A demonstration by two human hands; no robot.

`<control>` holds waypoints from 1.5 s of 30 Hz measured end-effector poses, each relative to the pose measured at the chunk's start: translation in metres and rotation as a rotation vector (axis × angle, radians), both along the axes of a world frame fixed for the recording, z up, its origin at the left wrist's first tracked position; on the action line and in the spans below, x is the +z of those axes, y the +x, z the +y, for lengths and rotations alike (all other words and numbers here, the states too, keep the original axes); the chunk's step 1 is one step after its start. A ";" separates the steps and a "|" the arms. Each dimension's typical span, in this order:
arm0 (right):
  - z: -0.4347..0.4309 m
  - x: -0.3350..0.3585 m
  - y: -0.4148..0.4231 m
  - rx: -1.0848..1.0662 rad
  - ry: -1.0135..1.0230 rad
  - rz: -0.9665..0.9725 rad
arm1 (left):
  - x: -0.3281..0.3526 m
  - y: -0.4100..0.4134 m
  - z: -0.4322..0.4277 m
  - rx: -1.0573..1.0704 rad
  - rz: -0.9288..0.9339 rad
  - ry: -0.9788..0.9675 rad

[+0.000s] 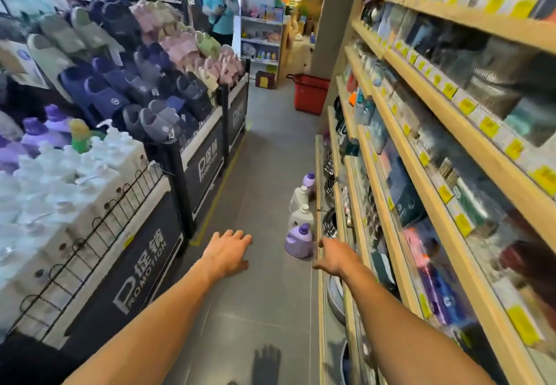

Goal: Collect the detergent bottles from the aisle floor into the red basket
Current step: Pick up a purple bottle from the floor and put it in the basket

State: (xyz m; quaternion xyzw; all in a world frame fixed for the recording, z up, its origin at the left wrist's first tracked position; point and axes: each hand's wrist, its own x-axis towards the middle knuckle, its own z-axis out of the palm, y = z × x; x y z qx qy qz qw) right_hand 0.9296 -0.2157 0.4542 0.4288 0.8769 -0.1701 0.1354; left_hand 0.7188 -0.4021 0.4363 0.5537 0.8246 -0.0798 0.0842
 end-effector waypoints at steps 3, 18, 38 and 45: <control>0.024 0.006 -0.012 -0.085 -0.047 0.055 | -0.005 -0.024 0.026 -0.034 -0.004 -0.004; 0.183 -0.027 -0.094 -0.316 -0.134 0.041 | -0.010 -0.152 0.235 -0.200 -0.001 -0.038; 0.444 -0.131 -0.234 -0.299 -0.402 0.046 | -0.106 -0.286 0.508 -0.199 -0.135 -0.314; 0.489 -0.235 -0.235 -0.500 -0.522 -0.052 | -0.200 -0.309 0.598 -0.239 -0.293 -0.425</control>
